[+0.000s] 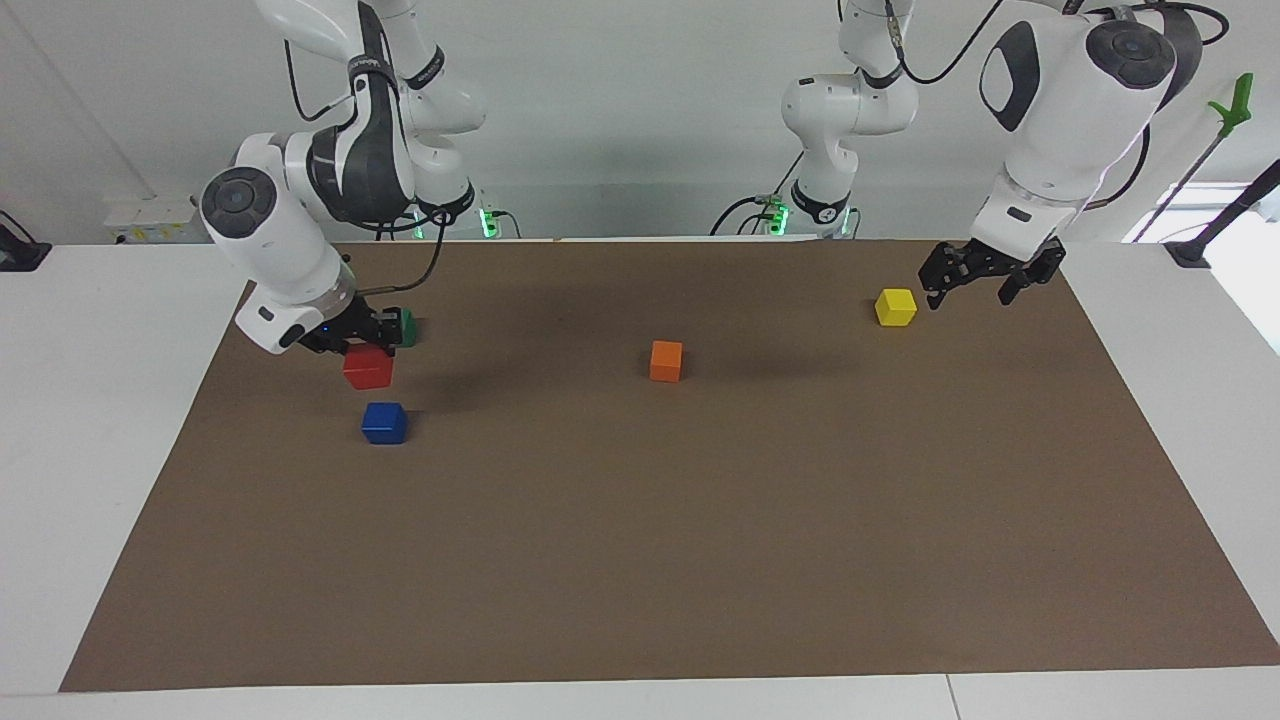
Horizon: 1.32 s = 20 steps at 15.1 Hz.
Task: Transfer red block to right arm and stack on blue block
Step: 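Carry the red cube with the right gripper over the blue cube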
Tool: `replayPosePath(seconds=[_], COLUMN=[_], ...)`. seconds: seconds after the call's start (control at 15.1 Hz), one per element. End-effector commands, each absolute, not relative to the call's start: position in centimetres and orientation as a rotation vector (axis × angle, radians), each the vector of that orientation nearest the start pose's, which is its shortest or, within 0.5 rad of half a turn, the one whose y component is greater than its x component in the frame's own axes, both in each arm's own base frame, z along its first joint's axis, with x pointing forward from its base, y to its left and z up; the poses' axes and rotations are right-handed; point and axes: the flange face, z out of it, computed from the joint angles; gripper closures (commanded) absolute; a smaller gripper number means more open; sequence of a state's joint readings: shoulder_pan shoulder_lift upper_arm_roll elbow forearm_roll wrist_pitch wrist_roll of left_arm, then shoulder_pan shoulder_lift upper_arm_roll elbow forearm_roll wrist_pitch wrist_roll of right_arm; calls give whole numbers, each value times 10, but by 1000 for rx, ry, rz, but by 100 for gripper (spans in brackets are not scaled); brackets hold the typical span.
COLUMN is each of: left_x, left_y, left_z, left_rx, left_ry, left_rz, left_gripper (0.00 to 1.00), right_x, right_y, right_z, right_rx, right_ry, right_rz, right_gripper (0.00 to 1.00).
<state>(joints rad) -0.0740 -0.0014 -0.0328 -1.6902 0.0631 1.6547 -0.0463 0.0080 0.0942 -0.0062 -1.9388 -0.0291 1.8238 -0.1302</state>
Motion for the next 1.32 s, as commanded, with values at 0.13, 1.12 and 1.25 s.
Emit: replayPosePath(seconds=[0.13, 1.12, 1.25], left_x=[552, 552, 551], left_y=[-54, -54, -56], left_z=[592, 609, 608], left_rx=[-3083, -3123, -3123], left_ry=[98, 97, 99], left_rz=[31, -7, 0], left_gripper=[0, 0, 0], right_x=[570, 577, 576], right_y=[-7, -16, -15], right_z=[391, 347, 346], right_rx=[-3138, -3146, -3140], right_ry=[-322, -83, -53], right_rz=[322, 346, 349], right_gripper=[100, 72, 31])
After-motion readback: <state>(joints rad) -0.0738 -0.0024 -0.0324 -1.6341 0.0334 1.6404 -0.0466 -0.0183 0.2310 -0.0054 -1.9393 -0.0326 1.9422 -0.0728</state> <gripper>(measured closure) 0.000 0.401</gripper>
